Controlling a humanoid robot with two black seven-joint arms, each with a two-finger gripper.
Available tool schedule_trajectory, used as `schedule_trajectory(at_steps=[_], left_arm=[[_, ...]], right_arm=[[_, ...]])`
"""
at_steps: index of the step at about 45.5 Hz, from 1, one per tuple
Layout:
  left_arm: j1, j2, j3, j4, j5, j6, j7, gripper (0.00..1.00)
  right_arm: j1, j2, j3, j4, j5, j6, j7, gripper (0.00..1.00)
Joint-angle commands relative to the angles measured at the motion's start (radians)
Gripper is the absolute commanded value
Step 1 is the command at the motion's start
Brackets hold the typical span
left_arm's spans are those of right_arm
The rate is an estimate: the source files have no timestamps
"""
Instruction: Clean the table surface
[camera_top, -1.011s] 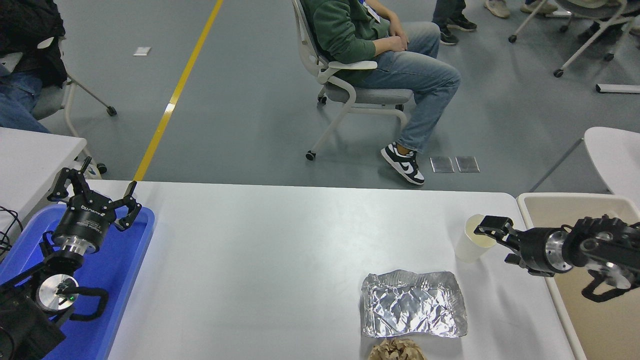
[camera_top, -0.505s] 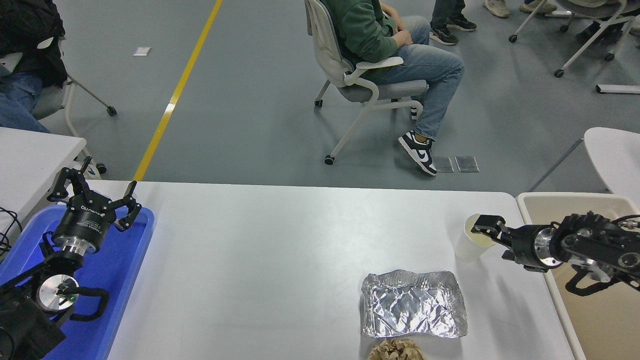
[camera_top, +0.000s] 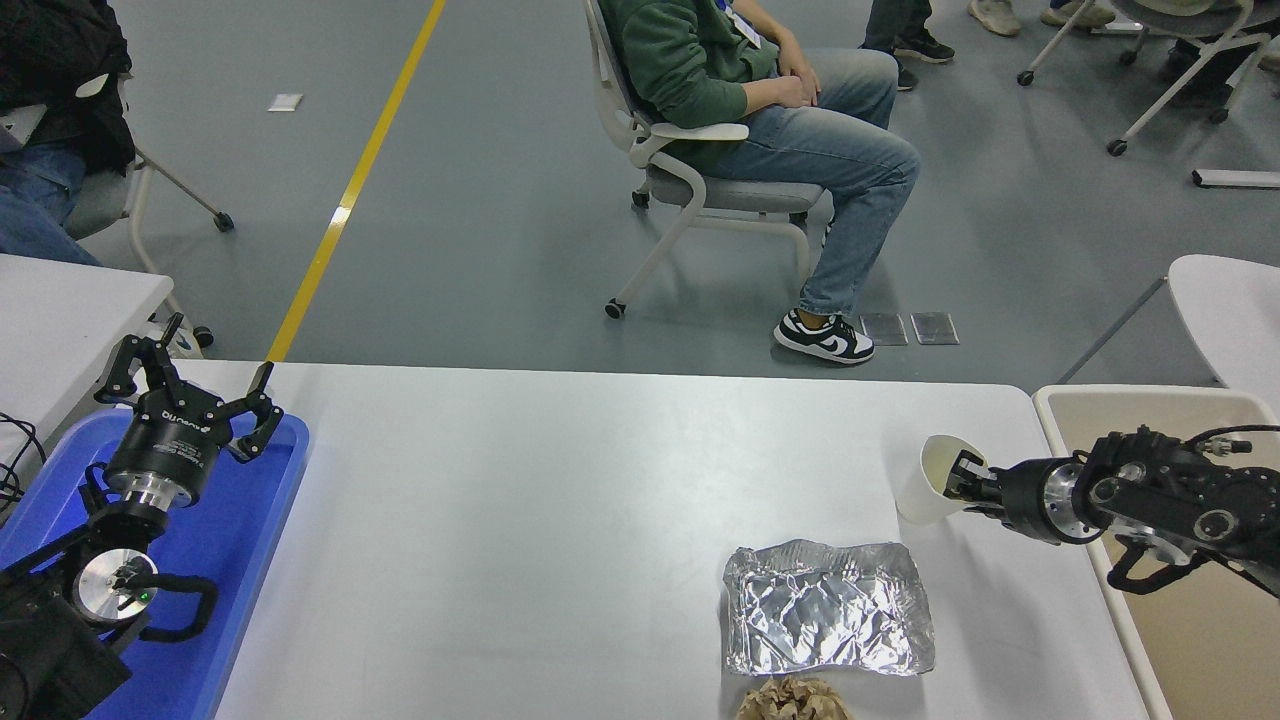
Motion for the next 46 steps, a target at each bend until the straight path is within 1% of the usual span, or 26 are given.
schedule_trajectory(at_steps=[1, 6, 18, 27, 33, 39, 46], left_arm=[[0.000, 0.000, 0.000, 0.000, 0.000, 0.000, 0.000, 1.00], [0.000, 0.000, 0.000, 0.000, 0.000, 0.000, 0.000, 1.00], [0.000, 0.000, 0.000, 0.000, 0.000, 0.000, 0.000, 1.00], [0.000, 0.000, 0.000, 0.000, 0.000, 0.000, 0.000, 1.00], [0.000, 0.000, 0.000, 0.000, 0.000, 0.000, 0.000, 1.00], [0.000, 0.000, 0.000, 0.000, 0.000, 0.000, 0.000, 1.00], [0.000, 0.000, 0.000, 0.000, 0.000, 0.000, 0.000, 1.00]], right_arm=[[0.010, -0.034, 0.001, 0.012, -0.003, 0.017, -0.012, 0.00], [0.028, -0.087, 0.004, 0.049, -0.003, 0.031, -0.012, 0.00], [0.138, -0.316, -0.013, 0.285, -0.006, 0.047, -0.012, 0.00], [0.204, -0.488, -0.014, 0.449, -0.018, 0.082, -0.014, 0.00], [0.244, -0.607, -0.016, 0.519, -0.024, 0.132, -0.014, 0.00], [0.270, -0.702, -0.008, 0.525, -0.081, 0.211, -0.012, 0.00], [0.309, -0.811, 0.013, 0.526, -0.087, 0.313, -0.012, 0.00]])
